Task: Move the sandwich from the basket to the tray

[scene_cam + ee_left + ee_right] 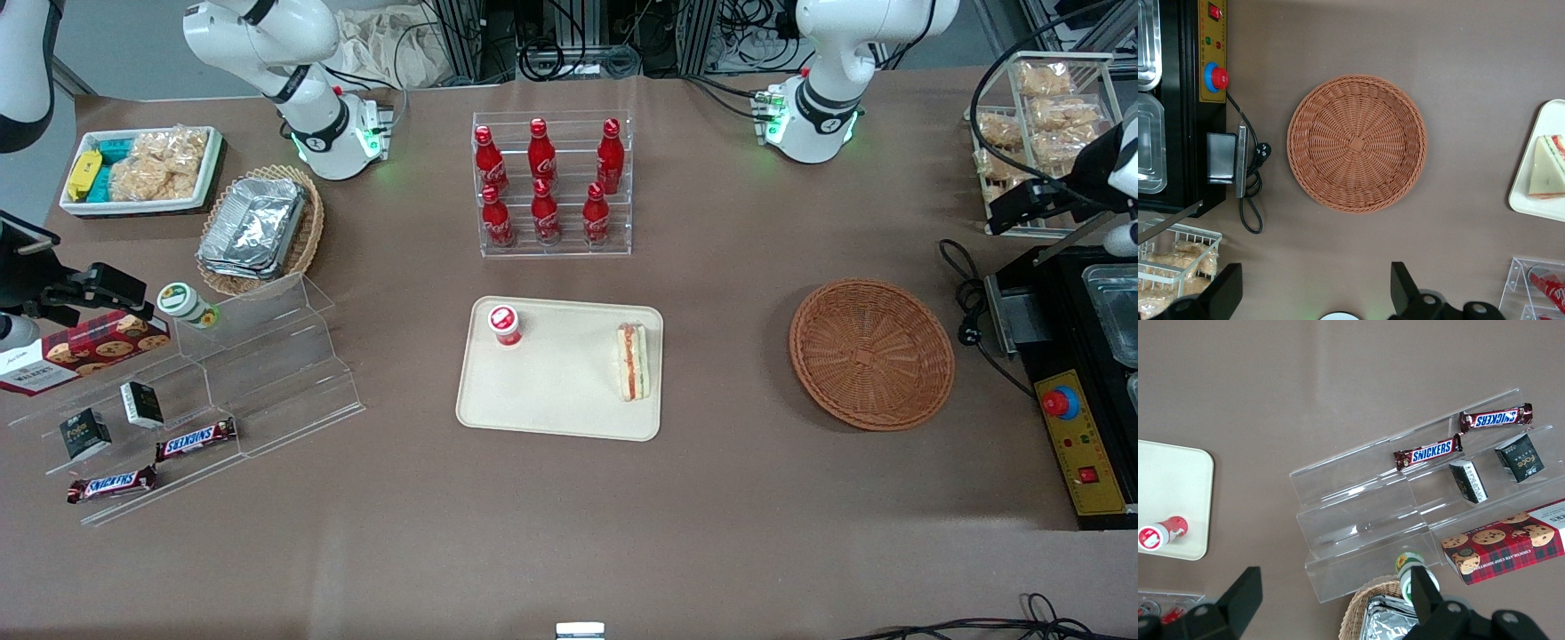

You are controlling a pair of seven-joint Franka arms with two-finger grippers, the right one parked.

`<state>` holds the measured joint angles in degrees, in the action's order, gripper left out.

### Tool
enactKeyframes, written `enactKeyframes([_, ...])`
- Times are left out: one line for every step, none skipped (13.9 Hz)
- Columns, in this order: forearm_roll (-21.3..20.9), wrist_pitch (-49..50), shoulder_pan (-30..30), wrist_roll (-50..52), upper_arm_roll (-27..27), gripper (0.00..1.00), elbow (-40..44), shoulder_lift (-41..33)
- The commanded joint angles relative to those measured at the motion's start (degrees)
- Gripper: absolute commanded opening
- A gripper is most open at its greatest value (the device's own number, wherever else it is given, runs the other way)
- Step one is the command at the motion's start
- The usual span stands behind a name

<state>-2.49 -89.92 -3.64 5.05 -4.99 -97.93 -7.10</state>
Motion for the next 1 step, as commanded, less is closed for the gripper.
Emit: enactKeyframes([0.81, 0.71, -1.19, -1.63, -1.24, 1.0, 0.1, -0.54])
